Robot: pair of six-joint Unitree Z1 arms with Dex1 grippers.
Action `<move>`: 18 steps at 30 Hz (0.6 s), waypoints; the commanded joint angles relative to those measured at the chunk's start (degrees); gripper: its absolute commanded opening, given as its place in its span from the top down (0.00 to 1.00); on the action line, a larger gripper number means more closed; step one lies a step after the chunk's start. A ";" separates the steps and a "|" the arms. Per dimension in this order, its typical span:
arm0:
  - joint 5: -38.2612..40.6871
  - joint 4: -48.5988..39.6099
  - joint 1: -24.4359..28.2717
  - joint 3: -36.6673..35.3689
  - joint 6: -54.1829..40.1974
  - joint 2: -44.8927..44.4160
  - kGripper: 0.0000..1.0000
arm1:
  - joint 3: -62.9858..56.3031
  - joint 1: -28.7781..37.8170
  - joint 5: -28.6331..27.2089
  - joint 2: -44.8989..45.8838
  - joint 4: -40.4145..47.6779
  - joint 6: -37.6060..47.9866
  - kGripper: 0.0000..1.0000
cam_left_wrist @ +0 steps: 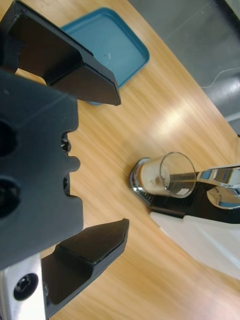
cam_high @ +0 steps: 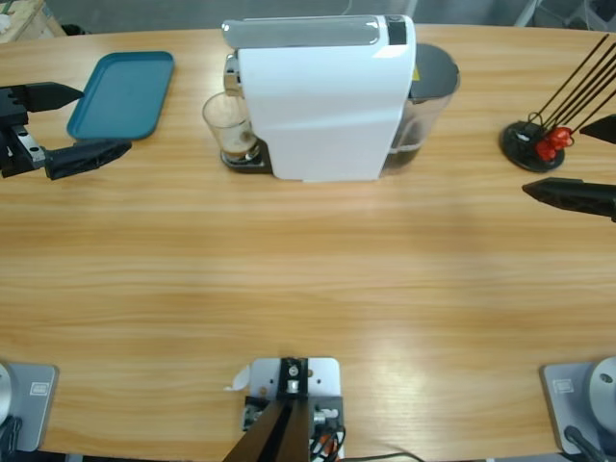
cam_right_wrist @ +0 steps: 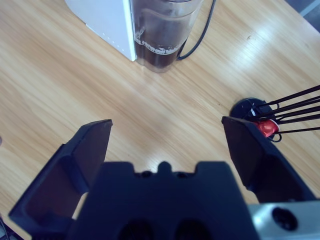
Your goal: Pour coffee
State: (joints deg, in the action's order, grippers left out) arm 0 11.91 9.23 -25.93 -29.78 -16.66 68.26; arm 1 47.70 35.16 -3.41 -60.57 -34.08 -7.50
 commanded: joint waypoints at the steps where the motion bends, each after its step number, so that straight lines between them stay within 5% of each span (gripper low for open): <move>1: 2.66 0.61 -0.09 3.36 0.19 1.21 0.00 | -1.91 0.38 0.33 -1.40 0.94 0.38 0.00; 18: 2.70 0.61 -0.09 2.88 -0.13 1.86 0.00 | -2.00 0.36 0.61 -1.33 1.03 0.73 0.00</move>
State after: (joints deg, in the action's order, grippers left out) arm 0 14.21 9.26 -25.93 -28.22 -16.66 68.26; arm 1 47.70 35.16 -3.34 -60.57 -34.02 -7.48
